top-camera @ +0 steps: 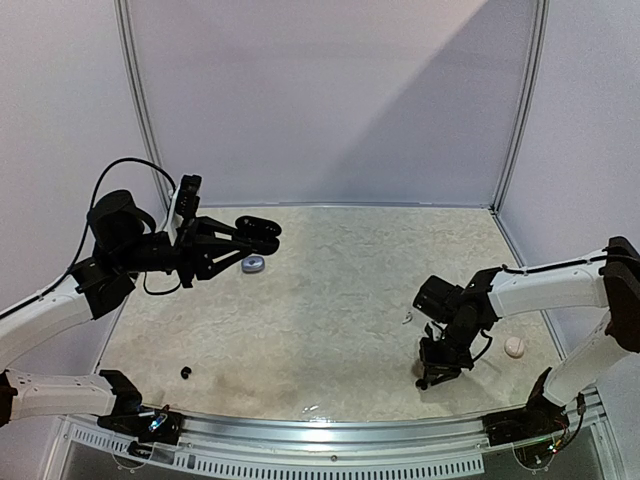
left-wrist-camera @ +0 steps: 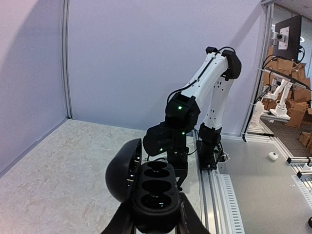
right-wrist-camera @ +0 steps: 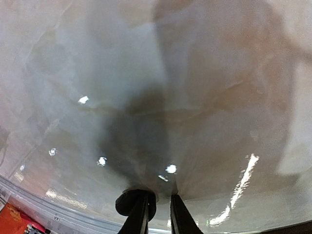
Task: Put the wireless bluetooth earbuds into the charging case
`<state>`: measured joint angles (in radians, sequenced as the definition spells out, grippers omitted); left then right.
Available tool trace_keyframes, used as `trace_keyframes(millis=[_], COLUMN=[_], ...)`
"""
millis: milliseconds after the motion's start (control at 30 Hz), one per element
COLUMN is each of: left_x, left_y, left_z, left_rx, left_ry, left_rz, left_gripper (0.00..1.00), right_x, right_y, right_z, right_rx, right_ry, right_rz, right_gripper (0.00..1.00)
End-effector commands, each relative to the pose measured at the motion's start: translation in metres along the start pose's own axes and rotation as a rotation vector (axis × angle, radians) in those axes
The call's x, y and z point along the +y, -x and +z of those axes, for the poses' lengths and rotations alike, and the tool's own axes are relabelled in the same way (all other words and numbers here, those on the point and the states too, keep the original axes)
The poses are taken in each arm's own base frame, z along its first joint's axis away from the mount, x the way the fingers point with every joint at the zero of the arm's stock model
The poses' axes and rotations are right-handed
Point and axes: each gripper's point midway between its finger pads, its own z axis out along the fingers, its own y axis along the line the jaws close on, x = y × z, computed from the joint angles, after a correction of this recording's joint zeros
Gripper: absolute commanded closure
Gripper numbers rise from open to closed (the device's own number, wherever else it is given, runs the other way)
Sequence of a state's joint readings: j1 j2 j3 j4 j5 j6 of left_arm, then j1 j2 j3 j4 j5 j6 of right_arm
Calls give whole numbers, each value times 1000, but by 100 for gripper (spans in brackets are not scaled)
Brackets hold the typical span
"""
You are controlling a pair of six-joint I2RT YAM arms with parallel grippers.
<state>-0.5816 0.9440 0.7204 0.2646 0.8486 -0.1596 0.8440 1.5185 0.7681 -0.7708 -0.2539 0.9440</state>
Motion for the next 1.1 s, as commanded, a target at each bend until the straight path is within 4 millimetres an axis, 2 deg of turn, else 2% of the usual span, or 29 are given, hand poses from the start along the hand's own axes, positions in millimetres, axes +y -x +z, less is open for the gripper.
trace_keyframes(millis=[0, 233, 500, 700, 933, 1000, 1067], left_x=[1, 2, 2, 2, 3, 3, 3], left_y=[-2, -2, -2, -2, -3, -4, -4], left_z=[-1, -1, 0, 0, 0, 0, 0], left_rx=[8, 10, 12, 12, 16, 18, 18], left_ry=[0, 2, 2, 4, 4, 3, 3], left_rz=[5, 5, 5, 5, 5, 3, 2], left_gripper=[100, 100, 100, 100, 100, 100, 100], right_x=[51, 56, 61, 59, 59, 63, 72], right_y=[-11, -16, -22, -23, -21, -17, -8], right_z=[2, 2, 12, 13, 6, -1, -17], right_rx=[54, 65, 97, 99, 76, 48, -15], right_ry=[178, 179, 169, 157, 149, 152, 167], right_rz=[-122, -148, -169, -171, -185, -202, -245], right_gripper=[83, 83, 80, 90, 95, 96, 98])
